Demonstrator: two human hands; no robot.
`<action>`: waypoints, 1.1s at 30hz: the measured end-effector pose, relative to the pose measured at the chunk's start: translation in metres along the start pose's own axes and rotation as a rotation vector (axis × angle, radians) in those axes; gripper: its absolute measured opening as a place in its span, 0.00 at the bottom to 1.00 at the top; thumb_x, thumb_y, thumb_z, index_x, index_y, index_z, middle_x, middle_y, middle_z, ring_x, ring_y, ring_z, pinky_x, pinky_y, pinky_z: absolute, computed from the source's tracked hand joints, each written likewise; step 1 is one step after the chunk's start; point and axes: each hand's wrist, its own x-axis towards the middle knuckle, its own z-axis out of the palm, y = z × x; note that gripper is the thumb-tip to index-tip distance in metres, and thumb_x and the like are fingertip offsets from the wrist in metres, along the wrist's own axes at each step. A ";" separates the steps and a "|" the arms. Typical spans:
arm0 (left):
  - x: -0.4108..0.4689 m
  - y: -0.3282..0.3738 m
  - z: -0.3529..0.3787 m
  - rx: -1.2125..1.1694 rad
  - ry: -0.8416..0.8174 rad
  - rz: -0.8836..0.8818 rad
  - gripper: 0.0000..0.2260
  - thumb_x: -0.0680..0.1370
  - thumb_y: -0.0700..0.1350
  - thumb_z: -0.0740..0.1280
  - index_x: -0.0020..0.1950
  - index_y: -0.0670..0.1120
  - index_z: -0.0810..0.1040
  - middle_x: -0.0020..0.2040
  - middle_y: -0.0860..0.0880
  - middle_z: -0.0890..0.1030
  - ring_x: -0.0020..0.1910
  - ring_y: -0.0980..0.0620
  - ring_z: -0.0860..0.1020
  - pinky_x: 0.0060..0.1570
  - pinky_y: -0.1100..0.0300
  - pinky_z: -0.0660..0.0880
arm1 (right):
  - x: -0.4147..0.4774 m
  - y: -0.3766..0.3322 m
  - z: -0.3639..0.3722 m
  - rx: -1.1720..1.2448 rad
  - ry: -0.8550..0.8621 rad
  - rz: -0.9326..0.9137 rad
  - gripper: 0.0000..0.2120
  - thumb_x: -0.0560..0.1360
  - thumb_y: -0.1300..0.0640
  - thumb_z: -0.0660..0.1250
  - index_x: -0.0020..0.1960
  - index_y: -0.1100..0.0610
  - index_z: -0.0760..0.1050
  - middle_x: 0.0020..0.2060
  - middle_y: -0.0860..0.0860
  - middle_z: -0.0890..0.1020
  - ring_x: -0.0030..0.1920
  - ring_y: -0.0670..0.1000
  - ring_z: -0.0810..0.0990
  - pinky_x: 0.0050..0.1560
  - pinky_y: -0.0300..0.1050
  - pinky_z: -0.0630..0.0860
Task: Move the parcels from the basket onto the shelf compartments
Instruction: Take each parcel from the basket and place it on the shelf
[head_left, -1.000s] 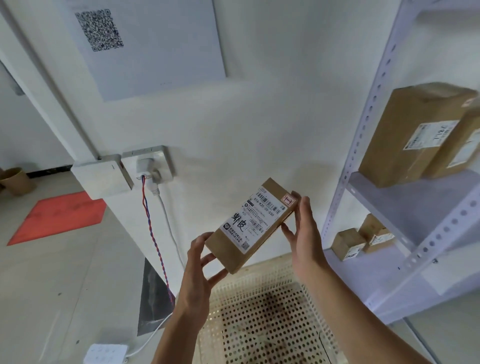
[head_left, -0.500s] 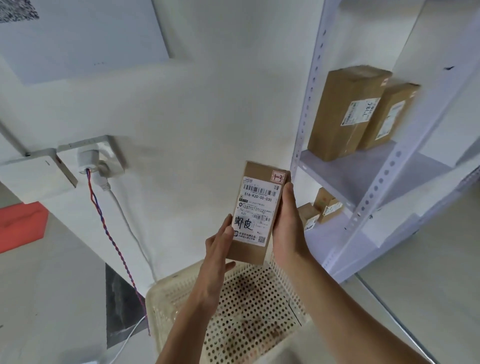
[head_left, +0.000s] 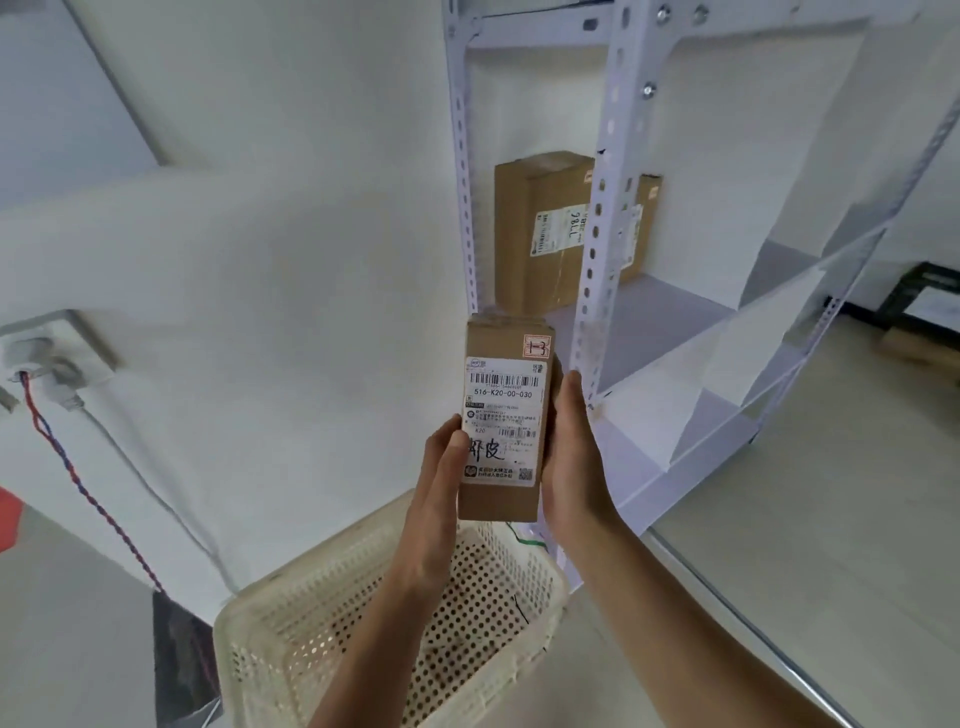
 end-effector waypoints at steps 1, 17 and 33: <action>-0.003 0.002 0.018 -0.010 -0.013 -0.001 0.30 0.82 0.70 0.55 0.81 0.58 0.68 0.74 0.60 0.77 0.75 0.60 0.74 0.78 0.43 0.67 | -0.005 -0.010 -0.015 -0.009 -0.003 -0.021 0.32 0.79 0.31 0.51 0.77 0.44 0.72 0.68 0.52 0.82 0.69 0.55 0.81 0.72 0.65 0.75; -0.012 0.025 0.246 0.027 -0.253 0.029 0.27 0.81 0.71 0.49 0.78 0.68 0.68 0.73 0.63 0.78 0.74 0.61 0.74 0.78 0.39 0.66 | -0.050 -0.131 -0.216 -0.092 0.127 -0.137 0.30 0.78 0.28 0.48 0.69 0.37 0.78 0.65 0.51 0.84 0.66 0.57 0.82 0.69 0.69 0.76; 0.143 0.015 0.404 -0.068 -0.487 -0.024 0.24 0.81 0.71 0.50 0.77 0.72 0.67 0.70 0.72 0.77 0.68 0.72 0.74 0.77 0.48 0.65 | 0.066 -0.213 -0.363 -0.035 0.315 -0.193 0.33 0.81 0.27 0.47 0.72 0.43 0.77 0.67 0.55 0.83 0.69 0.60 0.81 0.73 0.70 0.71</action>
